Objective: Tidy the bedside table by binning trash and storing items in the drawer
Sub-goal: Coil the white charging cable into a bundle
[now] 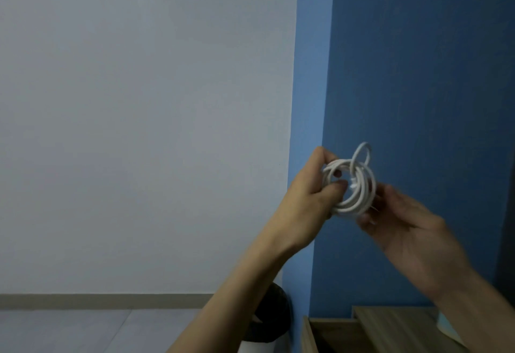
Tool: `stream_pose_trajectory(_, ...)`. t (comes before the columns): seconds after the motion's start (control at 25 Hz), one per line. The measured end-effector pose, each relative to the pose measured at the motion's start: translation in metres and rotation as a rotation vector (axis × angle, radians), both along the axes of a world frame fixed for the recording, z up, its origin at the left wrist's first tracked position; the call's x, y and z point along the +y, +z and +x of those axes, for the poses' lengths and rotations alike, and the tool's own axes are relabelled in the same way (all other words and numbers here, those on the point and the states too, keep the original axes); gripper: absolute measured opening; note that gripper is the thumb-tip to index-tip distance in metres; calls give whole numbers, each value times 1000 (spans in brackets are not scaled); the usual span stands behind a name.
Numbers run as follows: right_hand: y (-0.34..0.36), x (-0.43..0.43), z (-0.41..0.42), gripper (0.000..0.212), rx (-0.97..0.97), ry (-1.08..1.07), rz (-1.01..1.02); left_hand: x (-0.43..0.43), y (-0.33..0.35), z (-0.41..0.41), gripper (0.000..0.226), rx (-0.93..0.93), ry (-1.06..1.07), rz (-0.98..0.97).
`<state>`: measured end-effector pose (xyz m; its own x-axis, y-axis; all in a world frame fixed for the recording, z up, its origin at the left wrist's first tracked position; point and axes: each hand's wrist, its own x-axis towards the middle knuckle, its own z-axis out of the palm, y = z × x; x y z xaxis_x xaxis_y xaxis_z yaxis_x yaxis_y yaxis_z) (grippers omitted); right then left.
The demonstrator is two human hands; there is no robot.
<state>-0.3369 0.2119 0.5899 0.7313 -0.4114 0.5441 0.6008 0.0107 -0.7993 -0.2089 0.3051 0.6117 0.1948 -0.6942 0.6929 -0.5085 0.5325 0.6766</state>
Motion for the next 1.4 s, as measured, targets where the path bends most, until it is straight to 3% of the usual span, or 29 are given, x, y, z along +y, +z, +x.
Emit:
stream_pose_trajectory(0.16,2,2,5,56,37,-67,-112,-3,-8,1,11,-70,108,0)
stream_pose_trajectory(0.28,5,2,3,51,43,-59,-120,-3,-8,0,3,-122,202,-24)
stream_pose_trajectory(0.44,3,6,4,28,33,-81,-100,0,-6,-13,7,-212,349,-65)
stream_pose_trajectory(0.6,2,8,8,49,39,-206,-247,0,-8,-15,8,-260,413,-49)
stream_pose_trajectory(0.72,-2,6,8,49,23,-234,-295,1,-8,-12,3,-348,380,4)
stream_pose_trajectory(0.84,-3,3,6,51,-8,-209,-317,4,-4,-6,10,-87,84,81)
stream_pose_trajectory(0.96,2,2,-1,47,-13,-398,-543,16,1,-5,9,103,-164,123)
stream_pose_trajectory(1.04,4,2,-3,41,-4,-522,-713,16,5,-5,17,67,-98,56)
stream_pose_trajectory(1.16,6,2,-8,28,21,-656,-798,11,13,9,20,134,110,-87)
stream_pose_trajectory(1.4,1,10,-26,8,44,-990,-1186,13,3,25,21,188,249,-93)
